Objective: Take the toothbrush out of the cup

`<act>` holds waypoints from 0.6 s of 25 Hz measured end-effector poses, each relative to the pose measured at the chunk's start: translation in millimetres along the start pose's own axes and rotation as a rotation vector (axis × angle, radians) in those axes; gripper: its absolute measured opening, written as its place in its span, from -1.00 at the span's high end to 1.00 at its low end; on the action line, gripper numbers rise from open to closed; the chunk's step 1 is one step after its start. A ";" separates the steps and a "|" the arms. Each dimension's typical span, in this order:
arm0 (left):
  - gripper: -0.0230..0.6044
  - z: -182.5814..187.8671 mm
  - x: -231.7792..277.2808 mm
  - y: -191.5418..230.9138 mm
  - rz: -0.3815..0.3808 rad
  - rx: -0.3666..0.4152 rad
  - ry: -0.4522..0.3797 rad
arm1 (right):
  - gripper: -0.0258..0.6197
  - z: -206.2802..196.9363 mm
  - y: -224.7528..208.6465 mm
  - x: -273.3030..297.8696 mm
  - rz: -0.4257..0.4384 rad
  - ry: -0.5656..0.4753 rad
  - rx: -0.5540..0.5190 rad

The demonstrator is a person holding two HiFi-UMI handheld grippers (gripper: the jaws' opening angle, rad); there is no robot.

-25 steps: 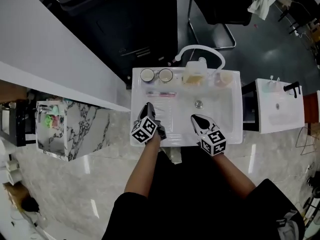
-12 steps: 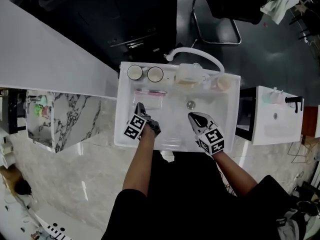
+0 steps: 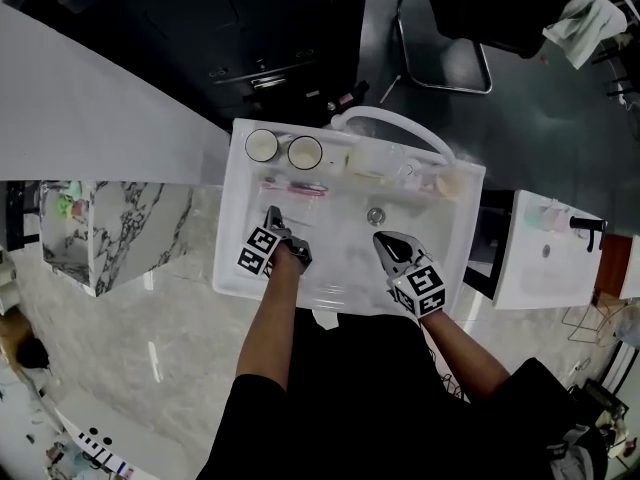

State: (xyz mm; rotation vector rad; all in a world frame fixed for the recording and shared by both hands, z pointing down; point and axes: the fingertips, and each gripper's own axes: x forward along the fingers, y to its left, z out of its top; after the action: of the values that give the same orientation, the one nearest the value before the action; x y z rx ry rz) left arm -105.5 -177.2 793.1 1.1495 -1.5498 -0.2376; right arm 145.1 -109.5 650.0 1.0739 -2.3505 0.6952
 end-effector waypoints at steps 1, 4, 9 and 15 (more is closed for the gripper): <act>0.84 -1.3 1.6 3.4 0.014 -0.015 0.001 | 0.92 -2.0 0.4 1.4 0.005 0.005 0.004; 0.83 -3.9 5.4 12.0 0.053 -0.090 -0.018 | 0.92 -3.7 -1.8 4.5 0.014 0.014 0.011; 0.83 -6.5 3.7 23.3 0.099 -0.121 -0.031 | 0.92 0.1 -3.1 2.2 0.011 0.002 0.017; 0.83 -1.3 3.0 24.5 0.148 -0.045 -0.009 | 0.92 -3.9 0.7 -1.6 0.010 0.011 0.017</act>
State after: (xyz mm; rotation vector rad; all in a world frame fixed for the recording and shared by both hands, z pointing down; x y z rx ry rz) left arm -117.0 -166.6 812.2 0.9953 -1.6214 -0.1776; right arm 146.2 -105.8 651.9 1.0633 -2.3462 0.7245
